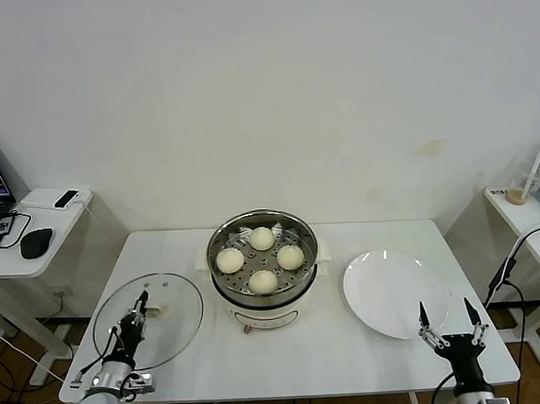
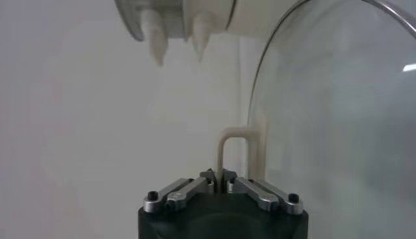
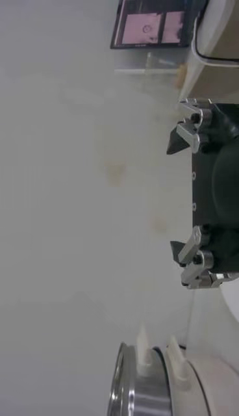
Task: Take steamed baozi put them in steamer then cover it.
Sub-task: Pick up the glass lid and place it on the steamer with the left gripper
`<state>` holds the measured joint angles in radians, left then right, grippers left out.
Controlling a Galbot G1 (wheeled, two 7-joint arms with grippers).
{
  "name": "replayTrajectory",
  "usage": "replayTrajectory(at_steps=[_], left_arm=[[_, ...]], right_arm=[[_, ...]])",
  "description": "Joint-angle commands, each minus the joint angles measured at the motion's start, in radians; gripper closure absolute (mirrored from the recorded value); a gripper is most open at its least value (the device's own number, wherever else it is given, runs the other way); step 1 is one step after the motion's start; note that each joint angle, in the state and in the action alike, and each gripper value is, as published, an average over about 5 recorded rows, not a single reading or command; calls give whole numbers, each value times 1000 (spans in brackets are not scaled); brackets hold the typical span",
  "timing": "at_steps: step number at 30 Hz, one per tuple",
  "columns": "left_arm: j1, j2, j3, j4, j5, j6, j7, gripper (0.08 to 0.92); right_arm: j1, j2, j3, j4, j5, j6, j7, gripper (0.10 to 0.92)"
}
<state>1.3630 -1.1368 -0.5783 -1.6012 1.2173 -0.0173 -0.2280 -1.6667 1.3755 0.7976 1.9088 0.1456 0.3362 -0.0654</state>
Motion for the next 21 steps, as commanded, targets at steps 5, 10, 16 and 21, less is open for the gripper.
replayTrajectory(at_steps=[5,10,16,21], left_arm=[[45,63,-158,-297,-42,141,176,867],[23,129,-134,-372,-127,182,229,867],[-64,223,-1,-428,-173,205,232,867],[-187,288,159,-430,-222,271,260,867]], right_arm=[[-4,-16,-20,13,-2,-12,-4,203],[-10,-16,-27,24,-14,-16,2,203],[-23,-12,-37,37,-40,-25,3,203],[-40,15,-59,65,-69,-60,0,203]])
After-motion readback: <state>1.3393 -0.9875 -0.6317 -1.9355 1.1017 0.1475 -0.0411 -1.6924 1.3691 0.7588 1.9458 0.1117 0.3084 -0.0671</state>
